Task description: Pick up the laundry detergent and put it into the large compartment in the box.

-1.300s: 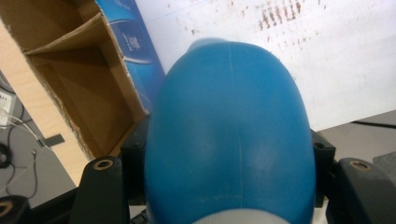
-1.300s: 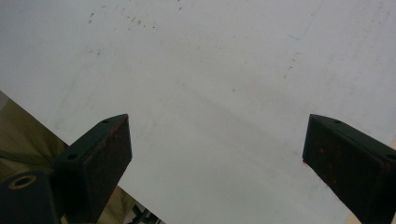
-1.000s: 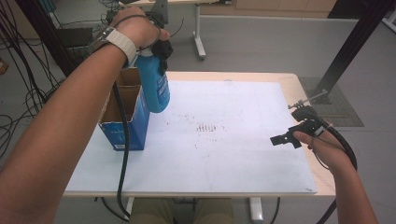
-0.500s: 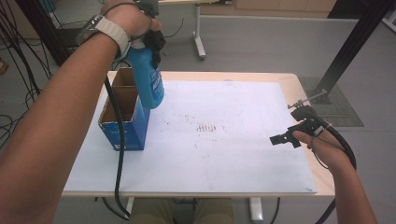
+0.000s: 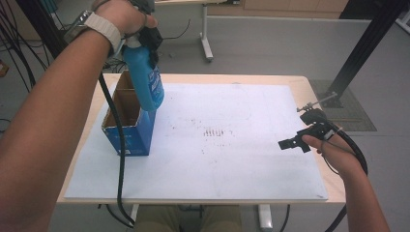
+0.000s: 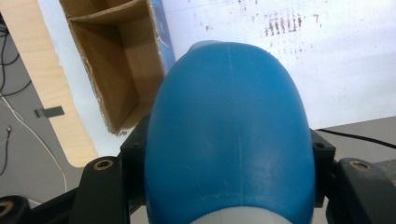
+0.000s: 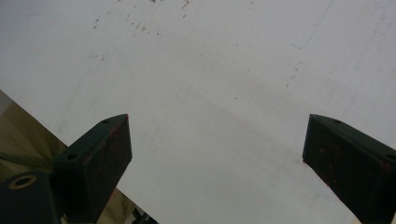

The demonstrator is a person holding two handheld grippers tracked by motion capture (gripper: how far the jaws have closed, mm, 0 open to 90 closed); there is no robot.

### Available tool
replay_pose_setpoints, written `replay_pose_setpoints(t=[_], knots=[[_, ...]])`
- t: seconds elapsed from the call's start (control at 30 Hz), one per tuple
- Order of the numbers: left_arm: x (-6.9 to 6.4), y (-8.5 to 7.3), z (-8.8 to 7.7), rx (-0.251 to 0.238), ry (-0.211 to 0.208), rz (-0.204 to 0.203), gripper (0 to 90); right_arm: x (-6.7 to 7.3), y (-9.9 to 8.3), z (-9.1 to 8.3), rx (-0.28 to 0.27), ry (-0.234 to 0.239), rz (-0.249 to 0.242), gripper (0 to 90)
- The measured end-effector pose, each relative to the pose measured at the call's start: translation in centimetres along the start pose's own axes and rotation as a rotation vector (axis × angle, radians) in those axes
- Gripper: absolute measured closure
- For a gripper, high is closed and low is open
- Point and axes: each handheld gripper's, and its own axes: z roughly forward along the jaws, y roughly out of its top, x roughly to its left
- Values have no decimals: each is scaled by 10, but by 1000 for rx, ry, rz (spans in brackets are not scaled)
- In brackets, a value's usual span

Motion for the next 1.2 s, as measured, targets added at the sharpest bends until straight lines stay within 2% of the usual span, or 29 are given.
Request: replay_pose_setpoints(t=[0.27,0.87,1.0,1.2], knots=[[10,-5,-9,-12,16,-23,387,-1,-1,-1,-1,-1,3,78],[42,-19,-35,-32,9,-78,387,-2,4,2,-3,7,-4,78],[46,-20,-37,-26,21,-84,386,-1,5,2,-3,7,-7,78],[57,-21,-37,-28,12,-100,386,-1,7,4,-1,10,-12,79]])
